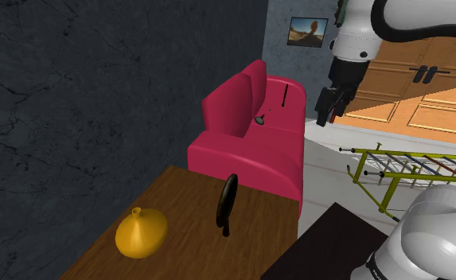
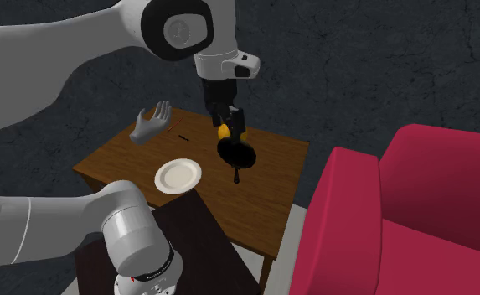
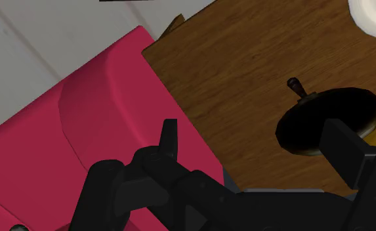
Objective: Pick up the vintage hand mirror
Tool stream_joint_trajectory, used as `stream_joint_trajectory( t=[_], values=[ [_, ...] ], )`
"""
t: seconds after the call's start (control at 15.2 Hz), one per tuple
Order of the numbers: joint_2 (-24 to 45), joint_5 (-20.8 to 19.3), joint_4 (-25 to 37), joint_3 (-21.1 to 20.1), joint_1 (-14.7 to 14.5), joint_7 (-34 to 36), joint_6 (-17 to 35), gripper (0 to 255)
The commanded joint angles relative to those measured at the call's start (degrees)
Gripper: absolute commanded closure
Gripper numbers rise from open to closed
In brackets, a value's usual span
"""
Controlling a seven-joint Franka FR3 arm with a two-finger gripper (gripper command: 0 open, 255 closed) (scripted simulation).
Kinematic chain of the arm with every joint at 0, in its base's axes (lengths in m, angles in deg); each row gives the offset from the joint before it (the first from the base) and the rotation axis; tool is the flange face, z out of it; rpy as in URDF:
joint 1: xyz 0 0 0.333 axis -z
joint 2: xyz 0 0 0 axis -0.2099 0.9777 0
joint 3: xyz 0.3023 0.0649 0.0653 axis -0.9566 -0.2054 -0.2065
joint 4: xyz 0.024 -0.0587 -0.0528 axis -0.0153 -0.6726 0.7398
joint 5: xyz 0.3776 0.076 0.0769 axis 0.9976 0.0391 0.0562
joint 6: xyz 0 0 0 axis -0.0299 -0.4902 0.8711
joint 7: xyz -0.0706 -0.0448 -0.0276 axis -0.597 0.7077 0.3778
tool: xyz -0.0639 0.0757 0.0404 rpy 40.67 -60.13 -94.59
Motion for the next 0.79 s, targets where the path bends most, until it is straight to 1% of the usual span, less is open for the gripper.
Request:
stream_joint_trajectory(
  t=[0.0,0.4,0.73],
  values=[
    [0.0,0.0,0.0,0.0,0.0,0.0,0.0,0],
    [2.0,6.4,-6.0,-7.5,1.8,15.9,7.5,0],
    [6.7,11.2,-8.3,-14.1,3.3,28.8,14.9,0]
  ],
)
